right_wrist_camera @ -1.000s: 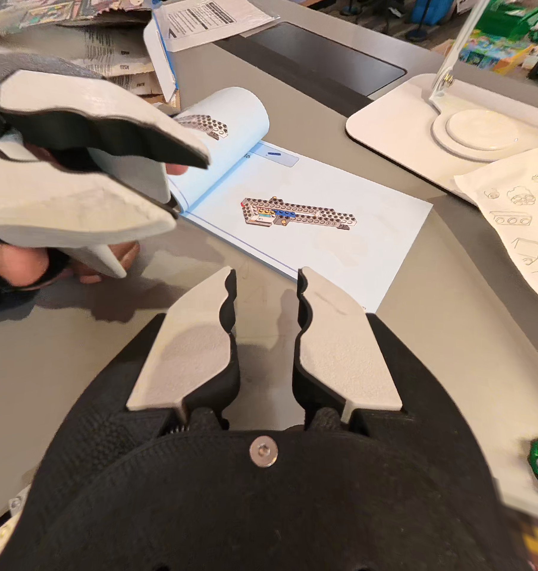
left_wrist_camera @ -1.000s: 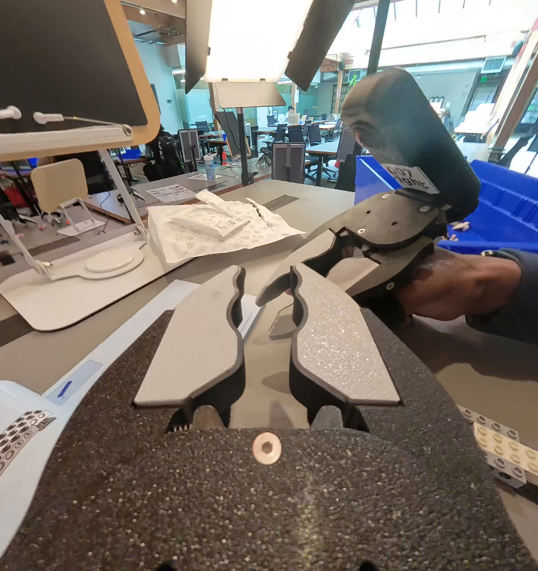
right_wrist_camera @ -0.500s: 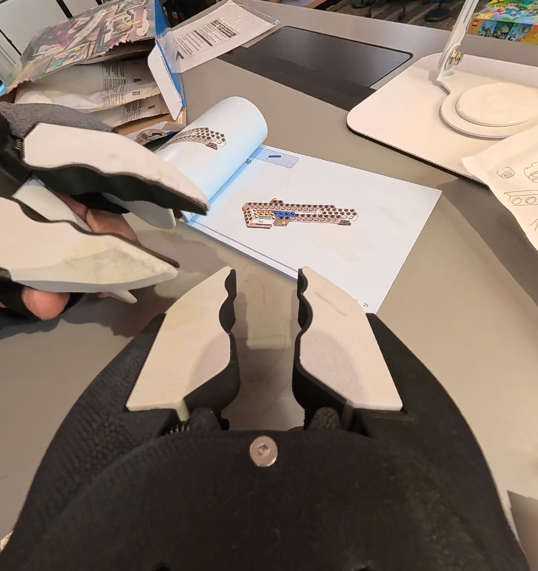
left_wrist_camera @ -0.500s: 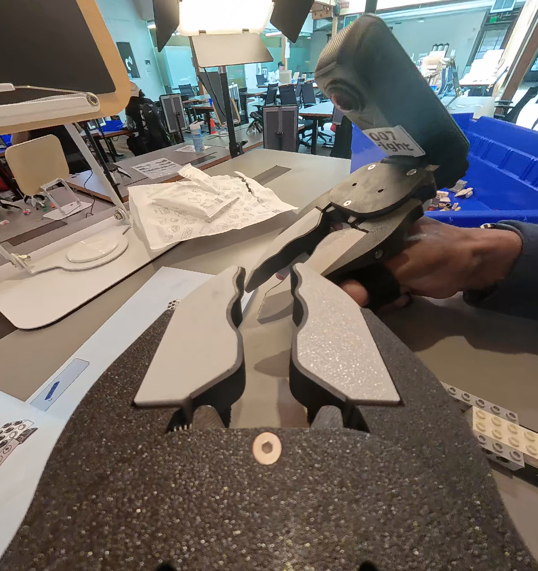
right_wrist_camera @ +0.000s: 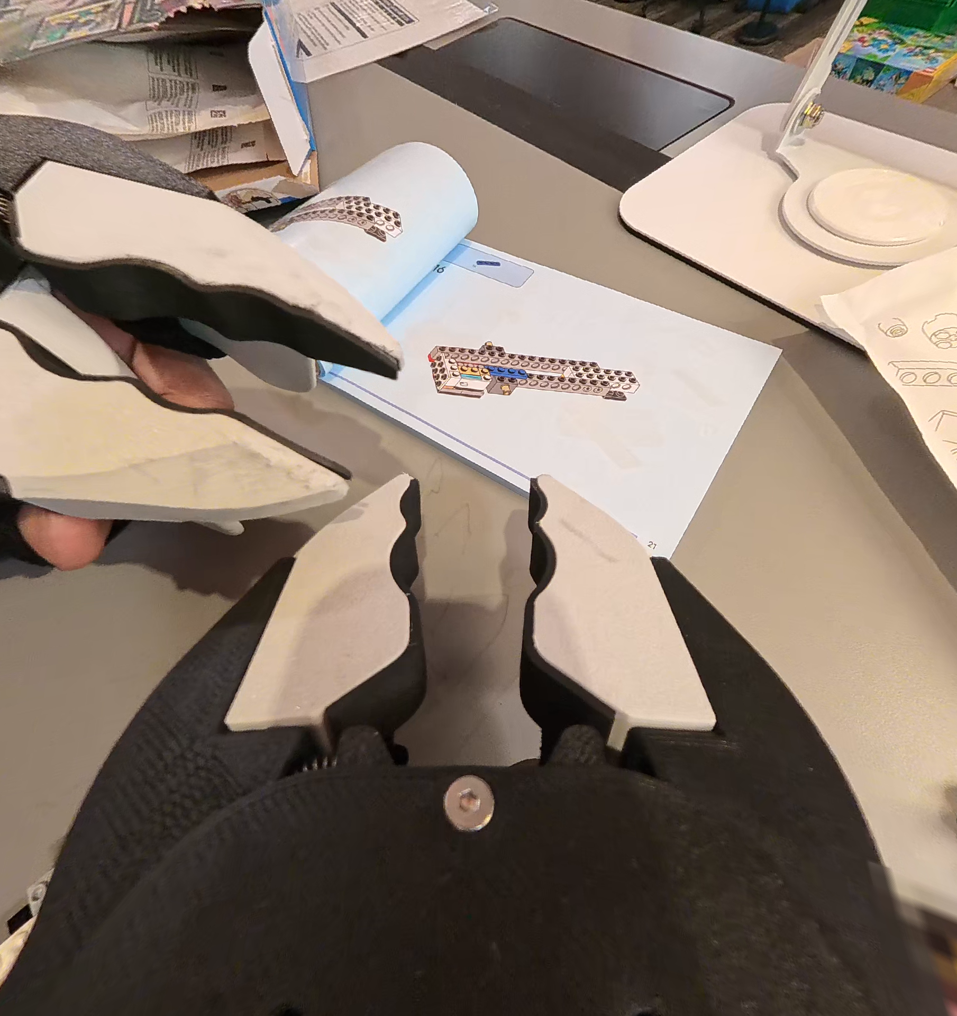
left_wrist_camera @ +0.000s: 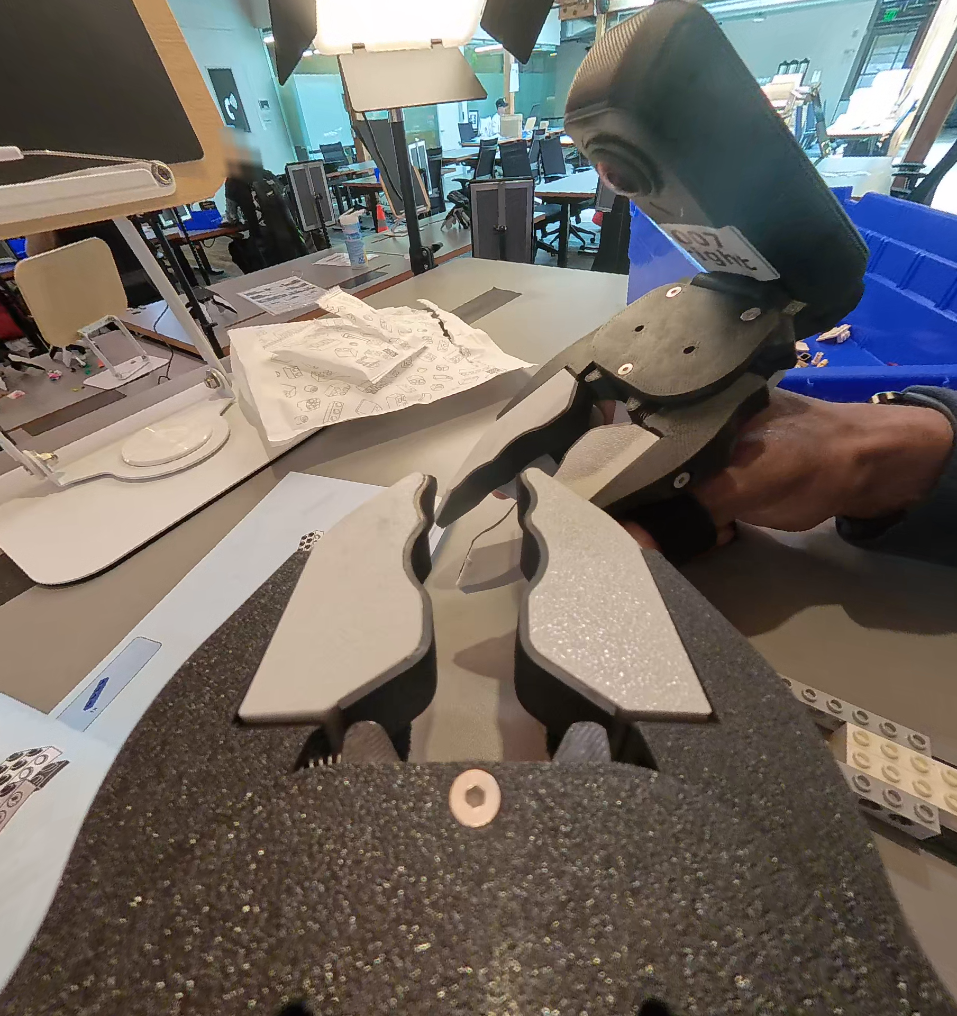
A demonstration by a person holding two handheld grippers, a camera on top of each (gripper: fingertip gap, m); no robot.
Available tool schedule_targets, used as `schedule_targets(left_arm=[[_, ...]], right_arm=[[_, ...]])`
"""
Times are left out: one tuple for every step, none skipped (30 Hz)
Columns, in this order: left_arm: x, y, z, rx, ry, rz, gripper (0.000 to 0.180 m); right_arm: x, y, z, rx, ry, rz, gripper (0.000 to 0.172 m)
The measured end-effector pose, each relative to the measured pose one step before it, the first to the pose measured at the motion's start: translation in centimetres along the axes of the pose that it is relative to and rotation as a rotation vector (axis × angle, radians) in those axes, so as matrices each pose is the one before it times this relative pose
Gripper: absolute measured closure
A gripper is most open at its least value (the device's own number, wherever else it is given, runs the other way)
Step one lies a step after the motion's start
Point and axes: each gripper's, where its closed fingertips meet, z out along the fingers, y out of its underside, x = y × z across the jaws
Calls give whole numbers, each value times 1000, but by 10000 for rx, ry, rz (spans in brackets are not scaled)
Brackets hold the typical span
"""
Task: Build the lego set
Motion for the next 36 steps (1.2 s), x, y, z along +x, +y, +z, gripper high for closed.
schedule_targets(left_arm=[[-17, 3, -19, -6, -1, -33, 152], [-12, 2, -12, 2, 4, -32, 152], [-8, -4, -23, 8, 1, -27, 152], [-19, -23, -28, 16, -3, -12, 152], [-16, -19, -19, 19, -6, -9, 152], [-27, -18, -20, 11, -1, -24, 152], [-37, -11, -18, 14, 0, -38, 152], [-52, -23, -28, 18, -3, -48, 152], [-56, -16, -17, 19, -4, -49, 152], [-45, -29, -28, 22, -4, -38, 152], [-36, -26, -21, 18, -5, -29, 152], [-33, -7, -12, 9, -1, -23, 152], [-27, -6, -12, 8, 2, -24, 152], [-31, -14, -5, 13, 5, -34, 152], [-65, -36, -44, 29, -1, -53, 152], [-106, -44, -51, 37, -17, -79, 152], [-140, 5, -53, 3, -13, -110, 152], [-148, -5, -60, 10, 1, -128, 152], [-149, -54, -73, 49, 1, -141, 152], [-166, -85, -76, 73, -6, -146, 152], [-168, -74, -71, 59, -6, -141, 152], [-136, -44, -42, 37, 1, -127, 152], [-105, -33, -29, 26, 7, -111, 152], [-96, -17, -30, 21, 8, -92, 152], [-79, -14, -23, 10, 5, -85, 152], [-68, -2, -6, 0, 0, -80, 152], [-71, 12, -8, -4, 3, -72, 152], [-60, 4, -7, -4, -2, -63, 152], [-64, 26, -8, -14, -11, -65, 152], [-31, 14, -12, -9, -1, -52, 152], [-30, 10, -12, -5, -1, -35, 152], [-13, 3, -18, -3, -3, -22, 152], [-6, -2, -6, 3, -11, -5, 152], [-26, 6, -3, -5, -22, -3, 152], [-34, 42, -2, -28, -26, -16, 152], [-42, 33, 0, -23, -17, -20, 152]], right_arm=[[17, -20, -21, 20, 3, 22, 134], [-23, -25, -17, 20, -29, 47, 134], [-49, -8, -12, 18, -60, 75, 134], [-22, -9, -12, 18, -43, 68, 134], [32, -33, -25, 27, -12, 49, 134], [48, -35, -30, 32, -2, 47, 134], [45, -28, -40, 30, -6, 49, 134], [35, -34, -32, 32, -7, 43, 134], [36, -31, -34, 32, -3, 34, 134], [27, -24, -26, 23, 4, 27, 134], [28, -9, -7, 9, 11, 15, 134], [15, 1, 6, -4, 13, -2, 134], [4, 21, 16, -16, 15, -15, 134], [-15, 25, 31, -25, 16, -25, 134], [-13, 28, 29, -28, 16, -29, 134], [0, 35, 35, -28, 19, -24, 134], [7, 21, 33, -27, 21, -19, 134], [-8, 23, 25, -21, 20, -23, 134], [-4, 11, 16, -15, 21, -26, 134], [4, 7, 12, -11, 19, -23, 134], [-9, 11, 4, -8, 17, -19, 134], [-2, 4, 8, -5, 14, -19, 135], [-12, 6, 6, -4, 12, -22, 134], [-7, 10, 4, -7, 13, -27, 134], [-17, 8, 16, -11, 15, -32, 135], [-15, 15, 12, -17, 15, -35, 134], [-19, 24, 17, -17, 12, -32, 134], [-18, 10, 9, -11, 9, -23, 134], [-2, 2, 3, -2, 8, -13, 135], [2, -14, -3, 6, 8, -4, 134], [12, -3, -10, 10, 7, 3, 134], [14, -15, -13, 10, 5, 10, 134], [16, -3, -15, 9, 2, 19, 134], [6, -2, -13, 4, -17, 39, 134], [17, -4, -28, 12, -20, 57, 134], [55, -34, -39, 37, -1, 63, 134]])
